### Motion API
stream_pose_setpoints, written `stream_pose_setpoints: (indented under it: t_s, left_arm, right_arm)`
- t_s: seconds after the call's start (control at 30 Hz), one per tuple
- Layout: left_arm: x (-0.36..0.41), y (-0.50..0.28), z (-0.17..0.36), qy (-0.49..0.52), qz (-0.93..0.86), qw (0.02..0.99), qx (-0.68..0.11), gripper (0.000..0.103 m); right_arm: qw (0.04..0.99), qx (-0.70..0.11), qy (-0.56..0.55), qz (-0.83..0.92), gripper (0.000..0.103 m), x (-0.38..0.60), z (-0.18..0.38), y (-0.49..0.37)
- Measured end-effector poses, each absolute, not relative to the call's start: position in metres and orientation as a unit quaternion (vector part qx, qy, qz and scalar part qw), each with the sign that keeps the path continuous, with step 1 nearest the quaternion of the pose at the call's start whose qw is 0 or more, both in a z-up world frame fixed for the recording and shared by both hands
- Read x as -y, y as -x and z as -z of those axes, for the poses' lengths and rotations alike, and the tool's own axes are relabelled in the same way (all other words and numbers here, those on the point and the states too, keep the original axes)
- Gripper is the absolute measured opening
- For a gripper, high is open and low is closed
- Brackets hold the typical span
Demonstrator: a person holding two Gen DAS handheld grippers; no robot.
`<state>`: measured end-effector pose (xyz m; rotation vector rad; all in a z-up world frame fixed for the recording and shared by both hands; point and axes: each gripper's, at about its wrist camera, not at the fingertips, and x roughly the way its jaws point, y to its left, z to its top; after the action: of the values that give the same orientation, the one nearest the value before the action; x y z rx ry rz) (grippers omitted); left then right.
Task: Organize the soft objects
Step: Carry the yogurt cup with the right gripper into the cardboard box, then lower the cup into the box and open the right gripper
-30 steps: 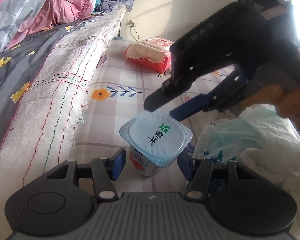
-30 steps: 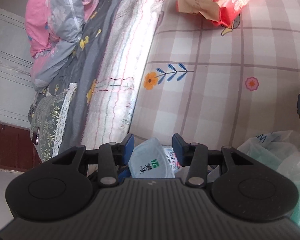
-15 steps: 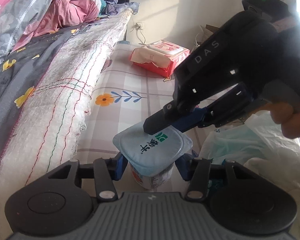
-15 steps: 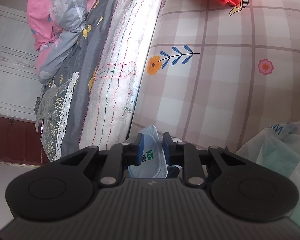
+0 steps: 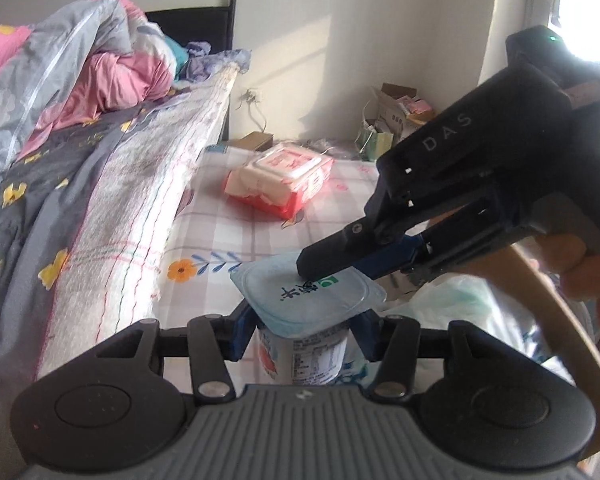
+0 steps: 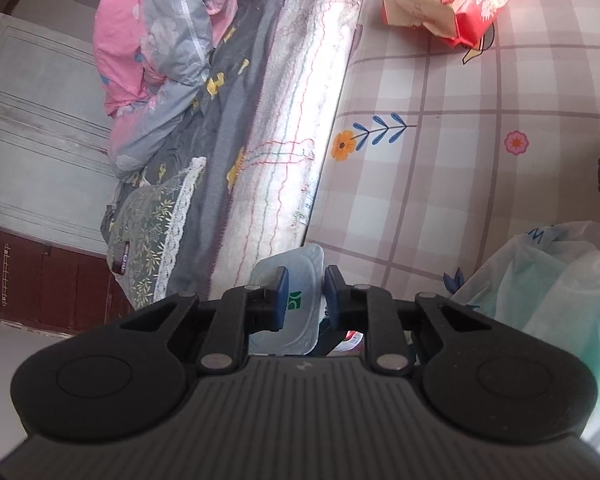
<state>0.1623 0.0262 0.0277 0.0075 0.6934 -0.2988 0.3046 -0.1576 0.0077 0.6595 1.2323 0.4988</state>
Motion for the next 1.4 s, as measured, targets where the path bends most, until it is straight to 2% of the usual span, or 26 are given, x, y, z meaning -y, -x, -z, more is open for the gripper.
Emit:
stream_pose_setpoints:
  t_s: [0.23, 0.43, 0.67, 0.83, 1.17, 1.4]
  left_arm:
    - [0.061, -0.148, -0.076, -0.026, 0.242, 0.923, -0.297, 0.052]
    - [0.158, -0.134, -0.078, -0.050, 0.334, 0.889, -0.308, 0.052]
    - [0.240, -0.115, -0.039, -0.066, 0.409, 0.824, -0.387, 0.052]
    - [0.266, -0.100, -0.008, -0.074, 0.423, 0.789, -0.440, 0.052]
    - [0.281, -0.105, 0.029, -0.073, 0.420, 0.751, -0.505, 0.052]
    - [0.277, -0.102, 0.029, -0.064, 0.425, 0.748, -0.506, 0.051]
  right_arm:
    - [0.788, -0.487, -0.324, -0.189, 0.018, 0.253, -0.085, -0.238]
    - [0.818, -0.446, -0.346, -0.111, 0.019, 0.353, -0.112, -0.161]
    - [0.798, -0.468, -0.379, -0.028, 0.021, 0.435, -0.082, -0.077]
    - [0.771, -0.498, -0.397, -0.007, 0.021, 0.462, -0.047, -0.043]
    - [0.760, -0.550, -0.347, -0.004, 0.021, 0.464, -0.011, -0.041]
    - [0.765, -0.562, -0.315, 0.006, 0.021, 0.468, -0.005, -0.042]
